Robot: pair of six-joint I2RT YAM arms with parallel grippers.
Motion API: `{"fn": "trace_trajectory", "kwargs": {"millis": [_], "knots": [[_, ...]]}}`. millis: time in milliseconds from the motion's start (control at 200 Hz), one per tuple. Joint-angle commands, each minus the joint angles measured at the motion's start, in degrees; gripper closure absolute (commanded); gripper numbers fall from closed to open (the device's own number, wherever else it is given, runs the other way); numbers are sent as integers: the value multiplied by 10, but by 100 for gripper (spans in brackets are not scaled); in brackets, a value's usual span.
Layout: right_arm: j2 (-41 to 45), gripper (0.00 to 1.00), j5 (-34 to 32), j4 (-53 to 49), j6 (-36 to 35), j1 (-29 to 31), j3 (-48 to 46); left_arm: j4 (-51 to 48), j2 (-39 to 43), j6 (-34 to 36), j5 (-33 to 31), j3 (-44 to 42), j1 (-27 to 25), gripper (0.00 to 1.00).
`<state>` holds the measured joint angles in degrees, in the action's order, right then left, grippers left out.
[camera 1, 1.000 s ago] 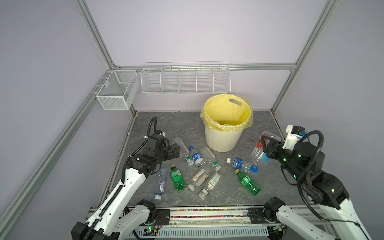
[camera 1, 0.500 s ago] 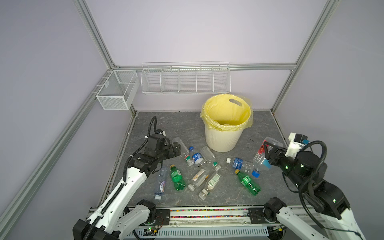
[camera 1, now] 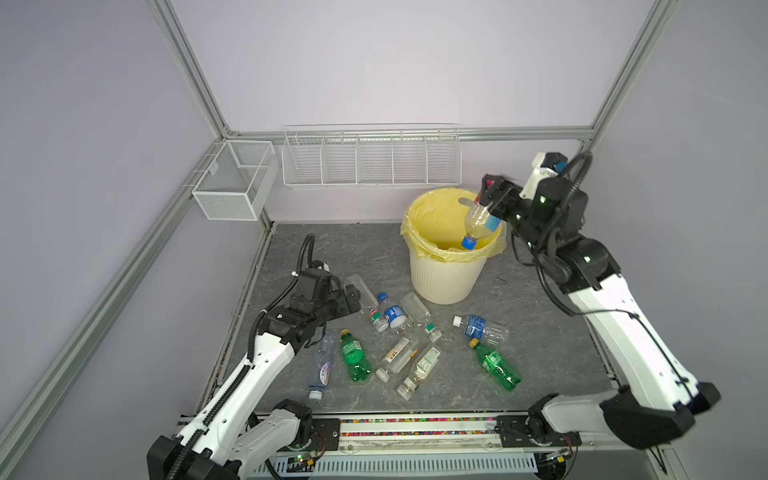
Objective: Throw the plastic bottles in the bin
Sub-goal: 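Lift the clear bottle with the right gripper over the bin, then withdraw the right gripper from the bin toward the table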
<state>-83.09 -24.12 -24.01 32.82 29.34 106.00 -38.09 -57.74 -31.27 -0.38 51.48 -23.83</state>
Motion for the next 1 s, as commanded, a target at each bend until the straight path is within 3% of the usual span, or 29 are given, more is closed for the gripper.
{"fn": "trace_trajectory", "kwargs": {"millis": [0, 90, 245, 385, 620, 810, 1000], "knots": [[-89, 12, -10, -39, -17, -5, 114, -29, 15, -8, -10, 18, 4, 0], [-91, 12, -4, -44, -15, -6, 118, -40, 28, -7, -21, 21, 3, 0], [-20, 12, -5, -15, -14, -5, 21, -44, 37, -10, -37, 19, 4, 0], [78, 12, 35, -2, -20, -5, -85, -50, 27, -19, -38, 30, 3, 0], [213, 12, 73, -40, -18, -6, -225, -74, 16, -46, -40, 57, 3, 0], [290, 12, 119, -81, -24, -6, -301, -132, 13, -60, -90, 89, 3, 0], [344, 12, 148, -92, -36, -6, -362, -142, 34, -106, -90, 60, 4, 0]]}}
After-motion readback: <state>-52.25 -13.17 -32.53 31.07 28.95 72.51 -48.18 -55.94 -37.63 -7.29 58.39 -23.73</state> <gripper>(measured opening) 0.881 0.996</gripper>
